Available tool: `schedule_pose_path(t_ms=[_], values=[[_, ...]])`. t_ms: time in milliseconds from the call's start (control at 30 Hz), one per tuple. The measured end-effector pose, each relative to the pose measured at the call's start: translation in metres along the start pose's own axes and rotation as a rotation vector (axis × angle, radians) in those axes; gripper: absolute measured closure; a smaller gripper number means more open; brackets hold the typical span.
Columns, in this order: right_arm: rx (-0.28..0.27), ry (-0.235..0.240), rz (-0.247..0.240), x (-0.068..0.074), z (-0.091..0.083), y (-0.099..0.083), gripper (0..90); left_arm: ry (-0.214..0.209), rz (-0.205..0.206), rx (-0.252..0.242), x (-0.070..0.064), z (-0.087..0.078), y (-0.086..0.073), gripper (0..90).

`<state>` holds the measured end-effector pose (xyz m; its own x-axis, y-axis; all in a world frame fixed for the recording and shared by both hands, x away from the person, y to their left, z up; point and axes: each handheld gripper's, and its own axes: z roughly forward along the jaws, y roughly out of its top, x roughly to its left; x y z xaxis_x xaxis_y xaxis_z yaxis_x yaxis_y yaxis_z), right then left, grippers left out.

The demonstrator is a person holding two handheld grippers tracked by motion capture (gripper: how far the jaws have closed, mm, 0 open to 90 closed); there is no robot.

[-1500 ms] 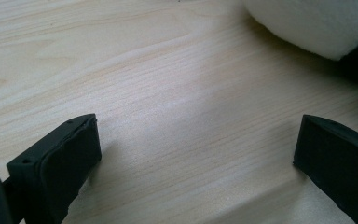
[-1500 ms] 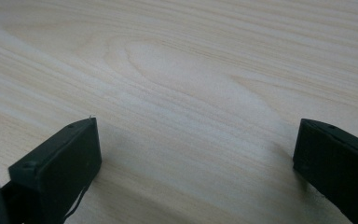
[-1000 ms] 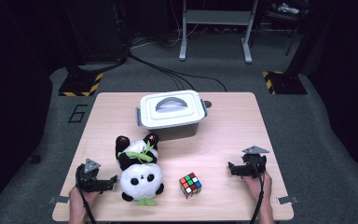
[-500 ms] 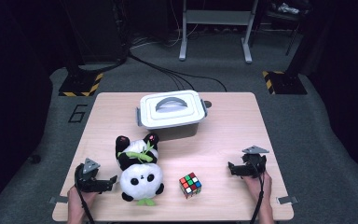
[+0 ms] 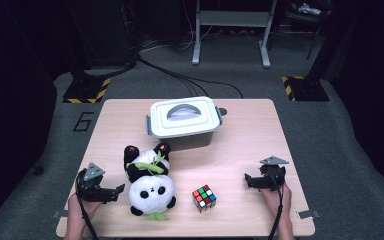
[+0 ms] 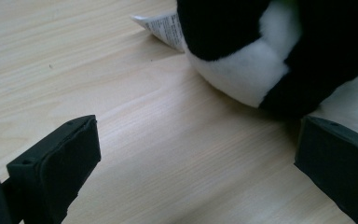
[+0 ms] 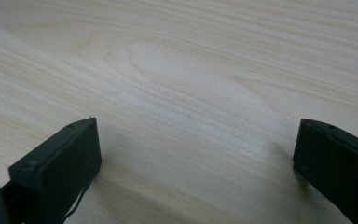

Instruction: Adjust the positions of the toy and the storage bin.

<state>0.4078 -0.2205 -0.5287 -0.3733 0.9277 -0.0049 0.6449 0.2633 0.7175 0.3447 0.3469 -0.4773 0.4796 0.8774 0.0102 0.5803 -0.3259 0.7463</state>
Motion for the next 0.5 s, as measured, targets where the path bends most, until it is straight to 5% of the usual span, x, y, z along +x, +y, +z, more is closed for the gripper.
schedule_pose_path(t_ms=[500], values=[[0.0,0.0,-0.001,0.0,0.0,0.0,0.0,-0.076,0.018,-0.098,-0.001,-0.038,0.035,0.0]])
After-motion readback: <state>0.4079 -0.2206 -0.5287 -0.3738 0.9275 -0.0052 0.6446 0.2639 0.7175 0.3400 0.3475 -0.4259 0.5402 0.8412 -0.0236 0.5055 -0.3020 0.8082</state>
